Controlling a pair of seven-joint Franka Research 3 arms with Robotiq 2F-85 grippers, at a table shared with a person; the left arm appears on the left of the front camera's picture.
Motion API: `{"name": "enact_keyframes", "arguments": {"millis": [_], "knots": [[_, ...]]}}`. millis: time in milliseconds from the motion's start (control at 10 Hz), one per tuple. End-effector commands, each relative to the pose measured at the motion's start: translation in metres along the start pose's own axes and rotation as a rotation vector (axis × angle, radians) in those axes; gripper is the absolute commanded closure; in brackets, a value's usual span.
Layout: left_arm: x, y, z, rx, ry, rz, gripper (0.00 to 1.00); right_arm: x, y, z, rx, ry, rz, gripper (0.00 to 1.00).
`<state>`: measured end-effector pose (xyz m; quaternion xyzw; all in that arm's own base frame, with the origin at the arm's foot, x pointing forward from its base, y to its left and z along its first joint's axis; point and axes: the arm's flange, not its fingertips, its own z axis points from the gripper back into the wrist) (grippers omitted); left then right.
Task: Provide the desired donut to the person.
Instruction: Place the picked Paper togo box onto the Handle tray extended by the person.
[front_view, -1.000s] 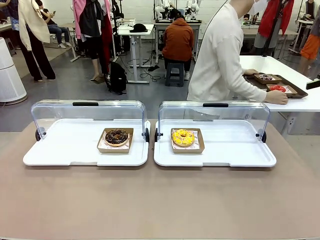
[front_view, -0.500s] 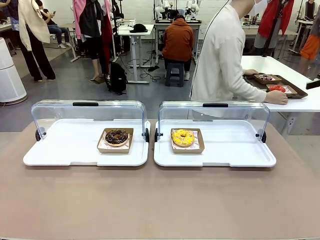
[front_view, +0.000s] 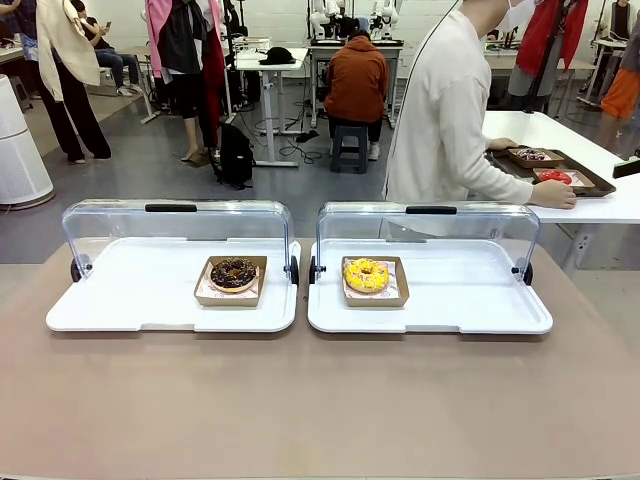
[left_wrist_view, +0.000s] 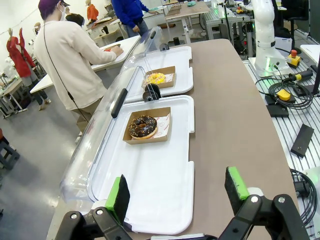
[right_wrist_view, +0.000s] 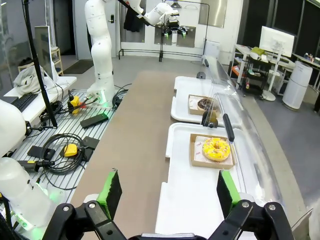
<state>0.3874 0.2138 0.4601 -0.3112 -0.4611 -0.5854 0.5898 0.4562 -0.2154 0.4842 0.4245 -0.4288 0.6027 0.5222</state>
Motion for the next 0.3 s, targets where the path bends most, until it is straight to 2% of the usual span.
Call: {"name": "enact_keyframes", "arguments": {"millis": [0,200], "knots": [[0.0018,-0.0006,0.0013,0.004,-0.005,-0.007,0.00,0.0007,0.0035,-0.0022,0.006,0.023,-0.010,0.00],[0.0018,-0.0006,0.0013,0.004,-0.005,-0.007,0.00,0.0007,0.0035,-0.0022,0.006,0.023,-0.010,0.00]]}}
